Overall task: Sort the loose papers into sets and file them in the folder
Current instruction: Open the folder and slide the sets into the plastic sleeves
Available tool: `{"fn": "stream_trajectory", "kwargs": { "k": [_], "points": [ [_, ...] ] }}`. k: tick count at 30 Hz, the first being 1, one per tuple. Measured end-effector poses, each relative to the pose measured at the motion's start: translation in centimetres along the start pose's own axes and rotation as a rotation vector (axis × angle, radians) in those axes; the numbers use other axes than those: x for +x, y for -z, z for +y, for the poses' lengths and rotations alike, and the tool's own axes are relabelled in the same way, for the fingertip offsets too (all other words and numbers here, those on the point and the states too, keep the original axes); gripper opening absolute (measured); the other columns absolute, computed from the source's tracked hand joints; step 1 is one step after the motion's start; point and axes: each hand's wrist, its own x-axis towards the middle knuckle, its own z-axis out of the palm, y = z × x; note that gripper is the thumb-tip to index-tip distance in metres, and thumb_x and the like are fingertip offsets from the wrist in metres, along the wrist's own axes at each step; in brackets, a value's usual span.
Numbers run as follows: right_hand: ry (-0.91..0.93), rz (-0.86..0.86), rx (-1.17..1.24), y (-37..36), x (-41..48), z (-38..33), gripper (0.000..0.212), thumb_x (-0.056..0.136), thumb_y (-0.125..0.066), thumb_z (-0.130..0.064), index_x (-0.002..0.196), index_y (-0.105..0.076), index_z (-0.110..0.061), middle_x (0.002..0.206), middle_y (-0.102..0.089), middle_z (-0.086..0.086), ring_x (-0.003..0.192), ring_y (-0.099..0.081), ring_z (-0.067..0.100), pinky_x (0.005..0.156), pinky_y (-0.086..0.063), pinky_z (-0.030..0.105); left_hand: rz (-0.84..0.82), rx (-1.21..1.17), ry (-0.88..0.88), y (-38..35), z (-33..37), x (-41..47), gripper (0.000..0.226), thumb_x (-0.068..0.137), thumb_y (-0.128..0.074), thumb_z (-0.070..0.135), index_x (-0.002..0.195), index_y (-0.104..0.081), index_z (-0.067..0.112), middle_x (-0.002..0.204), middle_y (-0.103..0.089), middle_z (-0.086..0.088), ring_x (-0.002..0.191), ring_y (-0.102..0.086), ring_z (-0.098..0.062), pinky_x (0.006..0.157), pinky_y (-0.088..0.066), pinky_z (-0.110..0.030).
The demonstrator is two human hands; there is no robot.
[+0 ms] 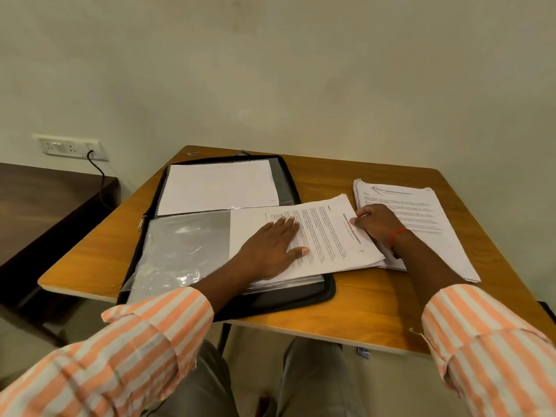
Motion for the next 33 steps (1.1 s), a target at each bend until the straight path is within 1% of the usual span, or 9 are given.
{"fn": "stream_trajectory", "kwargs": {
  "k": [2,4,9,13,16,22,27,30,33],
  "points": [
    [-0.002,0.132,0.017,0.0,-0.1,0.1,0.019,0.091,-0.072,-0.019,0.108,-0.074,-0.01,0.122,-0.066,0.005,0.114,-0.058,0.027,0.092,-0.042,0.031,0.016,-0.013,0.008,-0.1,0.2,0.0,0.084,0.096,-0.015,0.073,0.162,-0.002,0.022,0.17,0.002,0.003,0.156,0.003,-0.016,0.125,0.002,-0.035],
    [0.007,0.181,0.054,-0.5,-0.4,-0.3,0.014,0.089,-0.073,-0.016,0.102,-0.077,-0.011,0.117,-0.07,0.005,0.11,-0.06,0.026,0.093,-0.044,0.032,0.02,-0.019,0.015,-0.1,0.4,0.0,0.083,0.098,-0.016,0.071,0.162,-0.002,0.021,0.17,0.002,0.002,0.156,0.002,-0.016,0.126,0.0,-0.036],
    [0.005,0.04,0.103,-3.9,-1.2,-2.5,0.003,0.086,-0.075,-0.012,0.084,-0.075,-0.016,0.091,-0.074,0.004,0.088,-0.072,0.028,0.082,-0.061,0.043,0.033,-0.043,0.023,0.0,0.3,-0.2,0.078,0.101,-0.018,0.067,0.162,-0.004,0.021,0.17,-0.002,0.002,0.156,-0.001,-0.016,0.127,-0.002,-0.037],
    [-0.026,0.02,0.178,-5.5,-1.3,-4.0,0.009,0.086,-0.077,-0.015,0.083,-0.07,-0.019,0.094,-0.074,0.002,0.086,-0.072,0.024,0.083,-0.061,0.045,0.086,-0.066,0.027,0.1,0.5,-0.5,0.073,0.104,-0.024,0.062,0.162,-0.01,0.022,0.17,-0.01,0.001,0.156,-0.008,-0.019,0.125,-0.007,-0.038],
    [-0.041,0.007,0.205,-6.7,-1.4,-4.6,0.004,0.086,-0.076,-0.014,0.084,-0.072,-0.015,0.09,-0.075,0.002,0.081,-0.073,0.025,0.081,-0.062,0.046,0.104,-0.08,0.03,-0.1,0.7,-0.5,0.072,0.104,-0.024,0.062,0.162,-0.01,0.022,0.169,-0.011,0.001,0.156,-0.009,-0.018,0.125,-0.008,-0.037],
    [-0.009,0.074,0.217,-8.8,-2.2,-5.5,0.006,0.084,-0.075,-0.014,0.078,-0.076,-0.015,0.082,-0.075,-0.001,0.082,-0.071,0.018,0.079,-0.062,0.038,0.199,-0.149,0.02,0.1,0.8,-1.0,0.065,0.106,-0.029,0.055,0.161,-0.019,0.021,0.167,-0.02,-0.002,0.155,-0.014,-0.02,0.124,-0.012,-0.036],
    [0.019,0.074,0.201,-9.5,-2.4,-5.3,0.016,0.09,-0.065,-0.014,0.087,-0.08,-0.019,0.089,-0.075,-0.002,0.087,-0.068,0.017,0.08,-0.059,0.033,0.245,-0.174,0.016,0.3,1.1,-1.4,0.06,0.107,-0.032,0.05,0.159,-0.024,0.021,0.166,-0.026,-0.004,0.154,-0.018,-0.02,0.123,-0.014,-0.035],
    [0.039,0.014,0.196,-9.6,-2.5,-5.4,0.021,0.092,-0.062,-0.01,0.094,-0.079,-0.022,0.097,-0.075,-0.001,0.092,-0.067,0.016,0.08,-0.055,0.027,0.255,-0.186,0.009,0.4,1.2,-1.3,0.059,0.107,-0.033,0.048,0.158,-0.026,0.02,0.164,-0.029,-0.005,0.153,-0.021,-0.021,0.122,-0.017,-0.036],
    [0.07,-0.044,0.183,-9.9,-2.6,-5.7,0.032,0.09,-0.055,-0.002,0.102,-0.078,-0.019,0.104,-0.075,0.003,0.097,-0.068,0.02,0.085,-0.055,0.032,0.277,-0.201,-0.01,0.1,1.0,-1.1,0.054,0.107,-0.035,0.048,0.155,-0.032,0.024,0.16,-0.038,-0.005,0.15,-0.028,-0.022,0.12,-0.023,-0.04]
  ]
}}
